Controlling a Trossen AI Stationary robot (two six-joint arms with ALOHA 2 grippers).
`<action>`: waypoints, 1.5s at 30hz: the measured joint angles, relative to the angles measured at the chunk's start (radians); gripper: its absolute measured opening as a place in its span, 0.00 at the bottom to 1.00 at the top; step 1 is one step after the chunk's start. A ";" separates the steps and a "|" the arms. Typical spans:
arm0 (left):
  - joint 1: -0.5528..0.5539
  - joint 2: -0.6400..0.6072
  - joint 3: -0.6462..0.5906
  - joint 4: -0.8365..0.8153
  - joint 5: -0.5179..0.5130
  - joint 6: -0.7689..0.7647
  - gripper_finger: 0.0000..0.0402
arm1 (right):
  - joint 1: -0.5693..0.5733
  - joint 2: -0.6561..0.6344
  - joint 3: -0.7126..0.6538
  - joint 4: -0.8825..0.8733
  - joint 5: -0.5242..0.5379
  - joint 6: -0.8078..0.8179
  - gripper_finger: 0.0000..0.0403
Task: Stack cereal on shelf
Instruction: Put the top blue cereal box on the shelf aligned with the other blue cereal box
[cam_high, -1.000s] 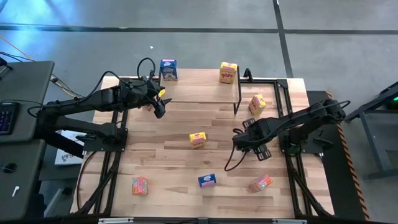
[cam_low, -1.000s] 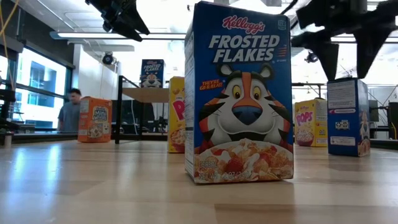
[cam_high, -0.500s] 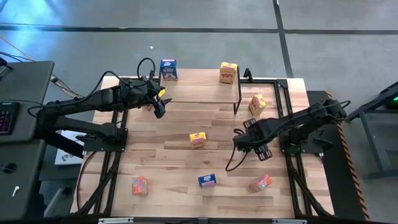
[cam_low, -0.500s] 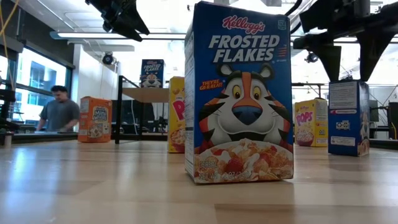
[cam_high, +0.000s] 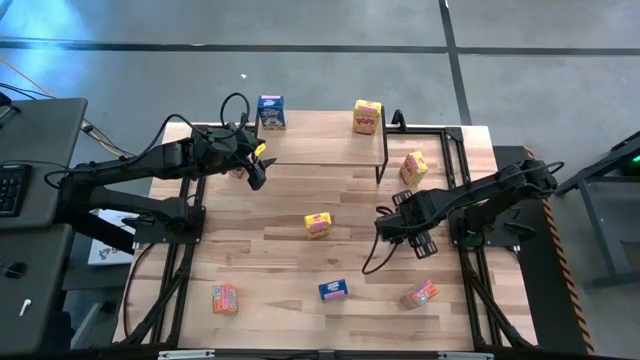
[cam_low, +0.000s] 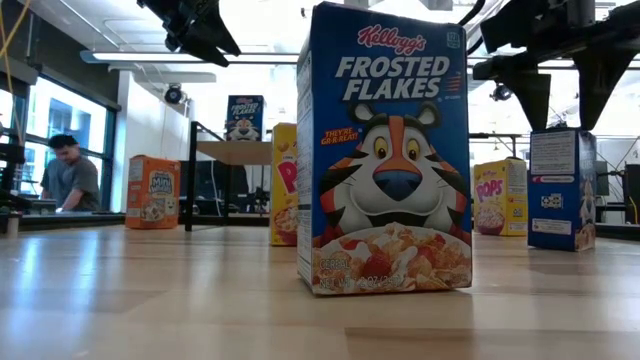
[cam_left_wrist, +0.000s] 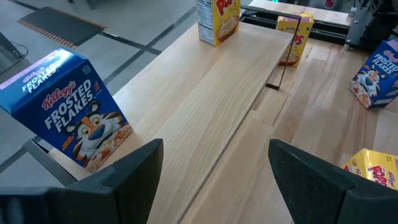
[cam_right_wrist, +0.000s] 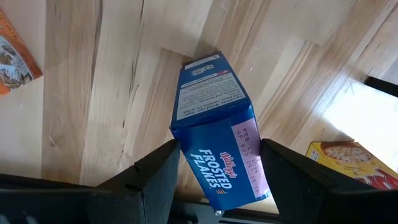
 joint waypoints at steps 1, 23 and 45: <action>0.000 0.000 0.000 0.000 0.000 0.000 0.70 | 0.000 0.000 0.000 0.000 0.000 0.000 0.55; 0.000 0.000 0.000 0.000 0.000 0.000 0.70 | 0.000 0.000 0.000 0.000 -0.012 -0.001 0.55; 0.000 0.000 0.000 0.000 0.000 0.001 0.70 | -0.066 -0.036 -0.003 0.024 -0.106 0.005 0.55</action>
